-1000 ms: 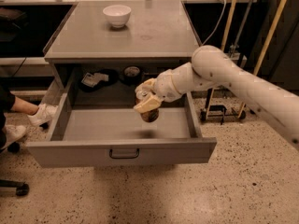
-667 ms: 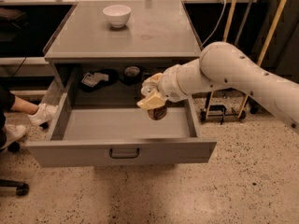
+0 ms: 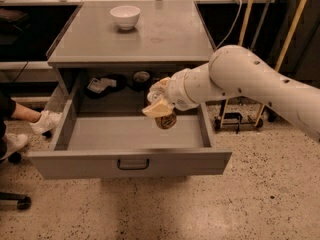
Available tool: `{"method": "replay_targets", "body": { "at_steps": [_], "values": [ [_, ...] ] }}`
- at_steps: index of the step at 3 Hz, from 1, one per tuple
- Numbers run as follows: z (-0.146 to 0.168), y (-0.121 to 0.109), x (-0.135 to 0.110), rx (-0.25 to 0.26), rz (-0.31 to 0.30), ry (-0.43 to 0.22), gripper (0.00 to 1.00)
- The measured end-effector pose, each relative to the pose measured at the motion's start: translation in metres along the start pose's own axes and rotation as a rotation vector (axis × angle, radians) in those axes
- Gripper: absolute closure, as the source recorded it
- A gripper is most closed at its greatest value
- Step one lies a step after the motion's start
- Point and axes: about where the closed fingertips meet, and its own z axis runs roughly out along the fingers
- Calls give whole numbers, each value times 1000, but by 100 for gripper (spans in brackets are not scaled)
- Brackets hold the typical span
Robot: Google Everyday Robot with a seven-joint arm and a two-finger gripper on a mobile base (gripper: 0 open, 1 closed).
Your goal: Pick orange can from top drawer and place on counter
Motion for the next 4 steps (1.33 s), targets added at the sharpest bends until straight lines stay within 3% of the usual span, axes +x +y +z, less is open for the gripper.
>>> {"method": "replay_targets", "body": {
  "at_steps": [1, 2, 3, 4],
  "values": [
    [-5, -10, -3, 43, -19, -13, 100],
    [-39, -77, -18, 216, -85, -50, 100],
    [-83, -155, -58, 373, -126, -96, 100],
    [-97, -212, -92, 432, -133, -111, 100]
  ]
}}
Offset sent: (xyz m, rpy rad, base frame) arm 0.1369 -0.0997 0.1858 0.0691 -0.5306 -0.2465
